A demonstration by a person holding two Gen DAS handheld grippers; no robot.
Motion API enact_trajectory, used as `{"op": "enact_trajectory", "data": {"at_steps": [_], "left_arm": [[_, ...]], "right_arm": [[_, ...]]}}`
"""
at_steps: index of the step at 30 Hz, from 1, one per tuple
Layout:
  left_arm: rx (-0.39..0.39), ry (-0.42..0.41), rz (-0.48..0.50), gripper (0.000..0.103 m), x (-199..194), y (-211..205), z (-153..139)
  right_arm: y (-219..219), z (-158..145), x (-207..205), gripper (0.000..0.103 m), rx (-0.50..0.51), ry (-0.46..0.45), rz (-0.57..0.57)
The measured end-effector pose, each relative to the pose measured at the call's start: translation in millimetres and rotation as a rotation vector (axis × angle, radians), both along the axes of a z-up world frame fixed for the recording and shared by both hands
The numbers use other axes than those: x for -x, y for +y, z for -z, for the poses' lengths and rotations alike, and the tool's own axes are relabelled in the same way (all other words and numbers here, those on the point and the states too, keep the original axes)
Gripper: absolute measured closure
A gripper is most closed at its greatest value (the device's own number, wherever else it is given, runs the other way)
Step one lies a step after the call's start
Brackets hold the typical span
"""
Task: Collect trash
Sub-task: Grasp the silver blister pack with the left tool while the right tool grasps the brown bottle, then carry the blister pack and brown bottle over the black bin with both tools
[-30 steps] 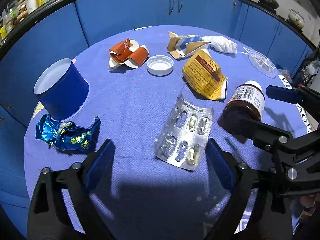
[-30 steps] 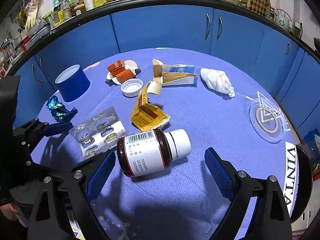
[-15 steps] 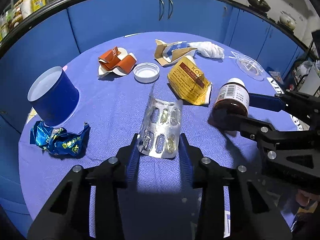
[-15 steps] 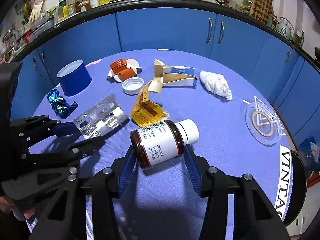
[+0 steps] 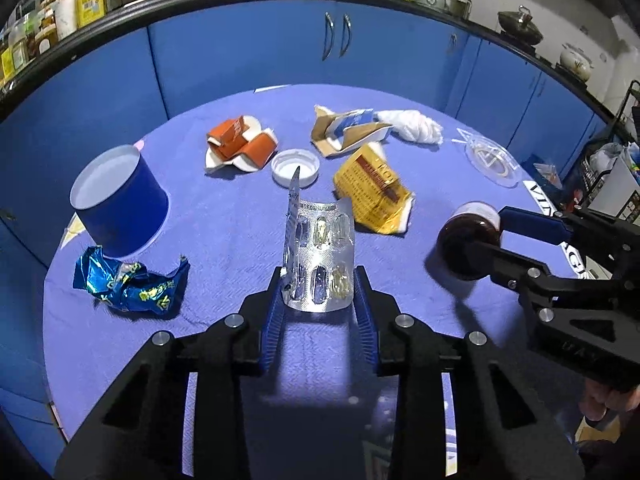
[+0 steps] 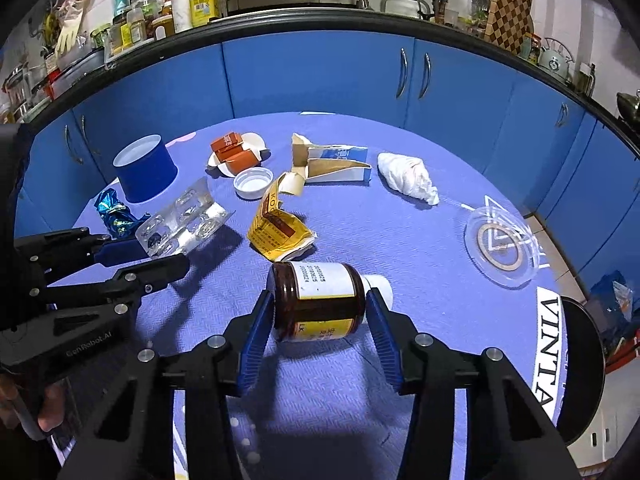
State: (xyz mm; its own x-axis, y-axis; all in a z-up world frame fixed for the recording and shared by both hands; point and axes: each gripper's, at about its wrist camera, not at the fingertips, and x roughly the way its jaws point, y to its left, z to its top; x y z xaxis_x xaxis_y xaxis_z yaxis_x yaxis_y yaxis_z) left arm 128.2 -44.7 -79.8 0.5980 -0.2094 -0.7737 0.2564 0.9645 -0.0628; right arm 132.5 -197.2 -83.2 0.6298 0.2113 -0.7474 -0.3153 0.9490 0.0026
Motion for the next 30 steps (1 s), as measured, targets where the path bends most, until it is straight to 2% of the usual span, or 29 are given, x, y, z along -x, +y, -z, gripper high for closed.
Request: {"op": "enact_trajectory", "data": {"at_steps": [6, 7, 8, 11, 19, 21, 22, 23, 25, 30], "left_arm": [[-0.004, -0.018, 0.017, 0.068, 2.8, -10.9, -9.3], [-0.003, -0.019, 0.02, 0.068, 3.2, -12.9, -10.4], [-0.003, -0.021, 0.021, 0.068, 3.2, -15.1, -10.8], [-0.003, -0.023, 0.029, 0.068, 5.2, -20.7, -12.6], [-0.007, -0.024, 0.035, 0.068, 7.0, -29.1, -13.7], [-0.006, -0.021, 0.035, 0.068, 6.7, -28.9, -12.8], [-0.006, -0.02, 0.034, 0.068, 5.9, -28.7, -12.5], [-0.003, -0.018, 0.034, 0.068, 5.2, -28.4, -12.3], [0.0, -0.018, 0.036, 0.068, 5.2, -27.9, -12.3], [0.002, -0.016, 0.038, 0.068, 3.2, -27.9, -11.1]], "right_arm": [[-7.3, -8.4, 6.3, 0.06, -0.008, -0.021, 0.01], [-9.1, -10.1, 7.4, 0.07, -0.01, -0.029, 0.011], [-11.0, -13.7, 9.7, 0.075, -0.01, -0.042, 0.014], [-16.1, -18.7, 10.2, 0.079, -0.016, -0.041, 0.019], [-30.3, -14.3, 6.8, 0.079, -0.039, -0.008, 0.038], [-29.7, -11.1, 4.1, 0.065, -0.005, -0.006, 0.055], [-30.0, -9.8, 3.1, 0.037, 0.01, -0.006, 0.065], [-30.9, -9.5, 3.2, 0.019, 0.02, -0.018, 0.079], [-34.6, -12.1, 5.9, 0.017, 0.027, -0.066, 0.1], [-43.2, -6.2, -5.7, 0.017, 0.035, -0.035, 0.114]]}}
